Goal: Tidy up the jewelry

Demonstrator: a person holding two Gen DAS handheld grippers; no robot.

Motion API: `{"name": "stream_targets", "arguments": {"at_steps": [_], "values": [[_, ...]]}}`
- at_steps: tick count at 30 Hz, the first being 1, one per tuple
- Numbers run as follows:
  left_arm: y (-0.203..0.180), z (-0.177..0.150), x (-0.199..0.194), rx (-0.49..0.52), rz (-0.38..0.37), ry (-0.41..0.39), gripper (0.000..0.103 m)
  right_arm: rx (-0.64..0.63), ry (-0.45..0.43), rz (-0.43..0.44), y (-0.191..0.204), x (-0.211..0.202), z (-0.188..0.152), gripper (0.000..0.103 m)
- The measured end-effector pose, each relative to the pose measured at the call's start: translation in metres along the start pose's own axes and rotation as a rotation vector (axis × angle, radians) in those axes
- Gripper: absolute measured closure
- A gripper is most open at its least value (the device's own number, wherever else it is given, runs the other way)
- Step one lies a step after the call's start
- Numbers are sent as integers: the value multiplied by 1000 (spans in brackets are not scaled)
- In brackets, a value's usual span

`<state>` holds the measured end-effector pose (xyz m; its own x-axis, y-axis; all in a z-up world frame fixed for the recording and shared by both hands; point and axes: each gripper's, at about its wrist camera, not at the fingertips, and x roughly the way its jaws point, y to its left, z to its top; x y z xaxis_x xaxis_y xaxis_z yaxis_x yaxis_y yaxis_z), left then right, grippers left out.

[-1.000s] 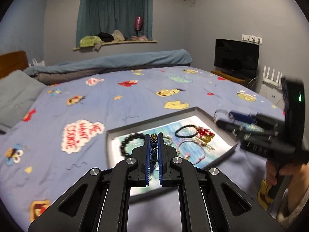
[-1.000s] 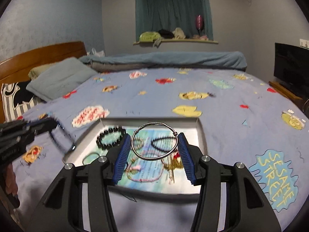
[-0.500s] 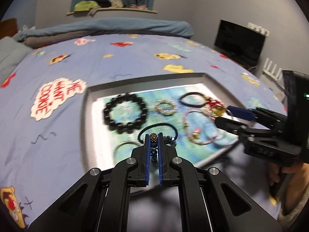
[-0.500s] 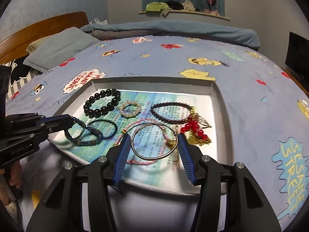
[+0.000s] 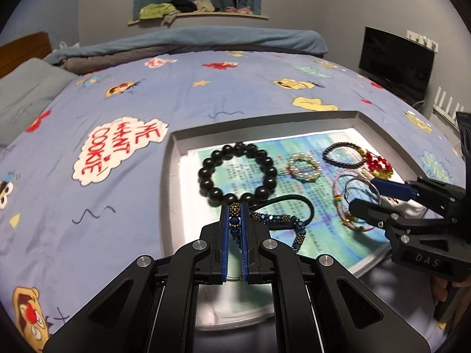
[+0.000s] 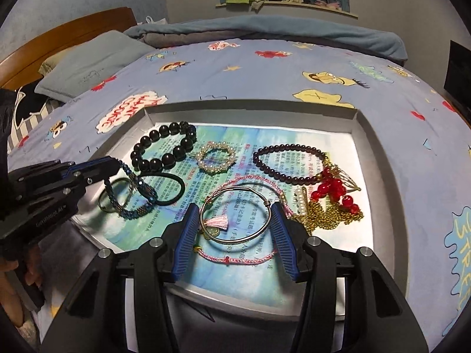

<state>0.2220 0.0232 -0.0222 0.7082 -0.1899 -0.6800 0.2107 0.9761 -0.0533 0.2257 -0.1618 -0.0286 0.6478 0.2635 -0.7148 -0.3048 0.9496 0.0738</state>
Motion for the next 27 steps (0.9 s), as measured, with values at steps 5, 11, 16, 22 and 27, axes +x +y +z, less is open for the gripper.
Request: {"name": "stream_targets", "arguments": {"at_steps": [5, 11, 16, 22, 27], "values": [[0, -3, 2, -4, -13, 17, 95, 2, 4, 18, -1, 1, 0, 53], [-6, -6, 4, 21, 0, 28, 95, -4, 5, 33, -1, 1, 1, 53], [-5, -6, 2, 13, 0, 22, 79, 1, 6, 34, -2, 1, 1, 51], [-4, -4, -2, 6, 2, 8, 69, 5, -1, 24, -2, -2, 0, 42], [-2, -3, -14, -22, 15, -23, 41, 27, -32, 4, -7, -15, 0, 38]]}}
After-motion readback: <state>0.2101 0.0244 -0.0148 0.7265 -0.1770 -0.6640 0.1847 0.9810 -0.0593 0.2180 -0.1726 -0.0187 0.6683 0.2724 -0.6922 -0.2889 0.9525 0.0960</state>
